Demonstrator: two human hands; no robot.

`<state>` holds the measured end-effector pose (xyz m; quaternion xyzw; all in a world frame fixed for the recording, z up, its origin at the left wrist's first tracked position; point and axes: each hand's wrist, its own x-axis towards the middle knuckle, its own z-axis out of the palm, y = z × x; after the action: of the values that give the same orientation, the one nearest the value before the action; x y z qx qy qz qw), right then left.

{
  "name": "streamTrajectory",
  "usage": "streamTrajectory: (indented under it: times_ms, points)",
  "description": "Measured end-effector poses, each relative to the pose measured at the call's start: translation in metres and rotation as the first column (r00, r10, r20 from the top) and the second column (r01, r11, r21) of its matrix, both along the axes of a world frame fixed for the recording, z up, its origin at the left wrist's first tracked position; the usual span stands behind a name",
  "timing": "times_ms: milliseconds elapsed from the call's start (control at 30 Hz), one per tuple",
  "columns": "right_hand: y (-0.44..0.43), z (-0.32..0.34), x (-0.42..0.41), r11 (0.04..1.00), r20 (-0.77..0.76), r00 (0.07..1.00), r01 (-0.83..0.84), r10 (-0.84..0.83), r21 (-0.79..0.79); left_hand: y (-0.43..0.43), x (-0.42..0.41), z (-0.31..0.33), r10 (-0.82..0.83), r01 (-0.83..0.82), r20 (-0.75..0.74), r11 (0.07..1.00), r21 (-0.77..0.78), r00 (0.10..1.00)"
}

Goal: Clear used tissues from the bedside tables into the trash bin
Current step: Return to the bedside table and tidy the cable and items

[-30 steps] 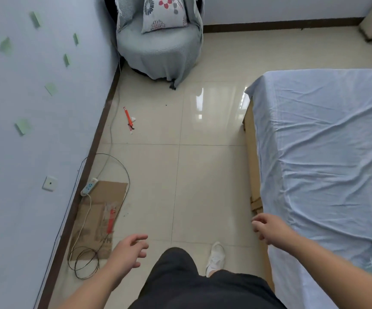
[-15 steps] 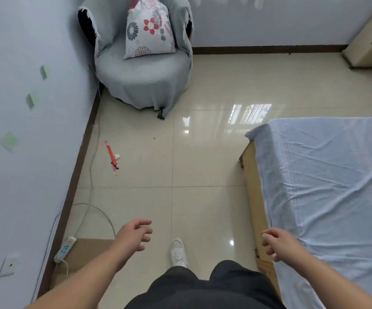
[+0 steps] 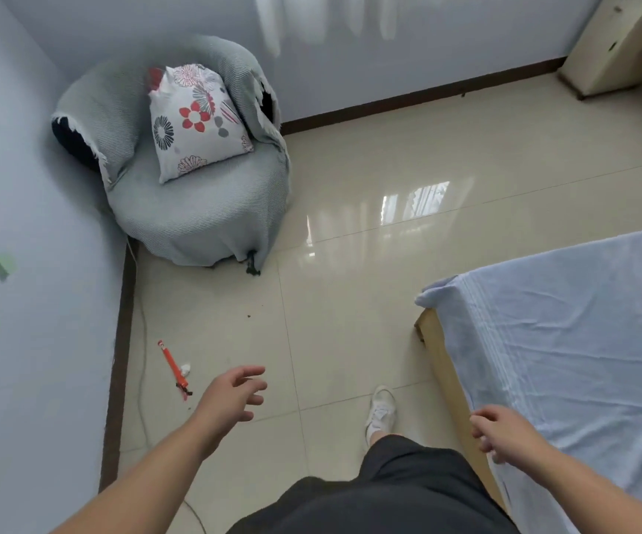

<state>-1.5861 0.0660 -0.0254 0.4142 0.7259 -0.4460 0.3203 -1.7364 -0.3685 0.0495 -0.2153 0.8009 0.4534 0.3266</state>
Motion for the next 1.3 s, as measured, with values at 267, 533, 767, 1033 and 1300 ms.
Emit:
streamTrajectory:
  times_ms: [267, 533, 767, 1033, 1300]
  points:
    - [0.048, 0.081, -0.254, 0.989, -0.244, 0.959, -0.137, 0.146, 0.053, 0.041, -0.108, -0.004, 0.041, -0.036, 0.091, 0.998, -0.046, 0.995]
    - [0.075, 0.081, -0.397, 0.998, -0.276, 0.961, 0.039, -0.026, 0.041, 0.084, -0.293, -0.035, -0.031, 0.034, 0.117, 0.999, -0.026, 0.993]
    - [0.119, 0.063, -0.412, 0.966, -0.138, 0.961, 0.250, -0.239, 0.063, 0.177, -0.485, -0.010, -0.349, 0.350, 0.087, 0.937, -0.003, 0.933]
    - [0.192, 0.023, -0.393, 0.833, 0.017, 0.833, 0.552, -0.553, 0.024, 0.382, -0.635, 0.004, -0.643, 0.643, -0.002, 0.766, -0.019, 0.766]
    - [0.344, 0.027, -0.449, 0.772, -0.028, 0.772, 0.636, -0.636, 0.008, 0.555, -0.667, -0.005, -0.759, 0.761, 0.067, 0.648, -0.031, 0.648]
